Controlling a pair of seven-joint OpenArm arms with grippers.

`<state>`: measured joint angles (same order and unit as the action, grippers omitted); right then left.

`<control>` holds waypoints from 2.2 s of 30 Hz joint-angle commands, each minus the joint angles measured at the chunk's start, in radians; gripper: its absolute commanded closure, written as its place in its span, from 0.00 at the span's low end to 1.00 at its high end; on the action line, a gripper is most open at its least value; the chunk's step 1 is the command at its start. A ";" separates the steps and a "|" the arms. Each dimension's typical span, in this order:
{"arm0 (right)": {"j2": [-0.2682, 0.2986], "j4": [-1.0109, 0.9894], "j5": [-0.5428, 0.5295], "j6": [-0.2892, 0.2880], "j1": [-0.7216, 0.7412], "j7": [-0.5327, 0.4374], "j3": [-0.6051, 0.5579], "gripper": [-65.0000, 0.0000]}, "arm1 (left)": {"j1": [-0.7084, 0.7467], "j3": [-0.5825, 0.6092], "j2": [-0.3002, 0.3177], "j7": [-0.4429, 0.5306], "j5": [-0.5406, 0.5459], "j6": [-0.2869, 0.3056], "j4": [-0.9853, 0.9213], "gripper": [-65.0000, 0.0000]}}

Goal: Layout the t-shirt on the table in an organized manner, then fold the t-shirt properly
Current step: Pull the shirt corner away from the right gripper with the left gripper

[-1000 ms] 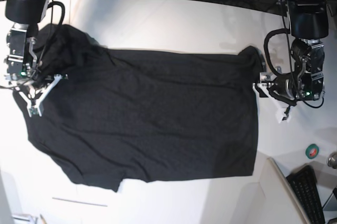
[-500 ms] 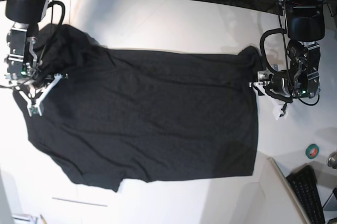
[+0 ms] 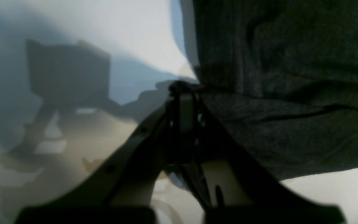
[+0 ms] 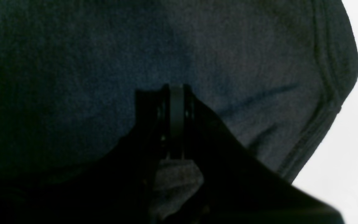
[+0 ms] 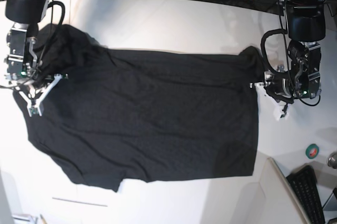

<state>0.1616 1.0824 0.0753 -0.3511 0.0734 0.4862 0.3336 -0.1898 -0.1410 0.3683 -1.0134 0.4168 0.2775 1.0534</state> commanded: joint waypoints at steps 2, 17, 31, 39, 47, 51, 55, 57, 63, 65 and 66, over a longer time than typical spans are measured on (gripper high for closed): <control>0.006 0.023 -0.007 -0.001 0.018 -0.017 0.002 1.00 | -0.010 -0.006 0.018 0.009 0.007 0.001 0.104 1.00; -0.009 0.209 -0.007 -0.001 -0.070 -0.016 -0.184 1.00 | 0.484 -0.007 0.042 0.026 0.000 0.001 0.736 1.00; -0.023 0.172 -0.006 0.007 -0.067 0.056 -0.278 1.00 | 0.761 -0.003 0.174 0.048 0.000 0.001 0.807 1.00; -0.004 0.046 -0.006 0.008 -0.037 0.062 -0.236 1.00 | 0.771 -0.004 0.166 0.049 -0.197 0.001 0.727 1.00; -0.001 0.190 -0.006 0.010 -0.085 0.076 -0.235 1.00 | 0.735 -0.016 0.134 0.049 -0.276 0.001 0.704 0.76; 0.003 0.296 -0.006 0.082 -0.129 0.150 -0.235 1.00 | 0.728 -0.026 0.136 0.049 -0.276 0.001 0.710 0.28; 0.011 0.393 -0.006 0.123 -0.192 0.156 -0.219 1.00 | 0.777 -0.179 0.120 0.044 -0.243 0.006 0.841 0.09; 0.020 0.410 -0.006 0.142 -0.214 0.157 -0.184 1.00 | 0.772 -0.273 0.105 0.043 -0.146 0.049 0.885 0.15; 0.026 0.341 -0.006 0.140 -0.206 0.191 -0.075 1.00 | 0.516 -0.196 0.097 -0.006 0.020 0.108 0.658 0.67; 0.026 0.310 -0.006 0.136 -0.202 0.202 -0.067 1.00 | 0.425 -0.096 0.080 -0.009 0.020 0.107 0.535 1.00; 0.026 0.293 -0.006 0.136 -0.198 0.204 -0.070 1.00 | 0.393 -0.058 0.073 -0.008 0.020 0.107 0.491 1.00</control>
<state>0.1776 1.3624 0.0681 -0.2176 -0.1345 0.6975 0.2611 0.2050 -0.1890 0.4267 -1.0286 0.4286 0.3828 1.5238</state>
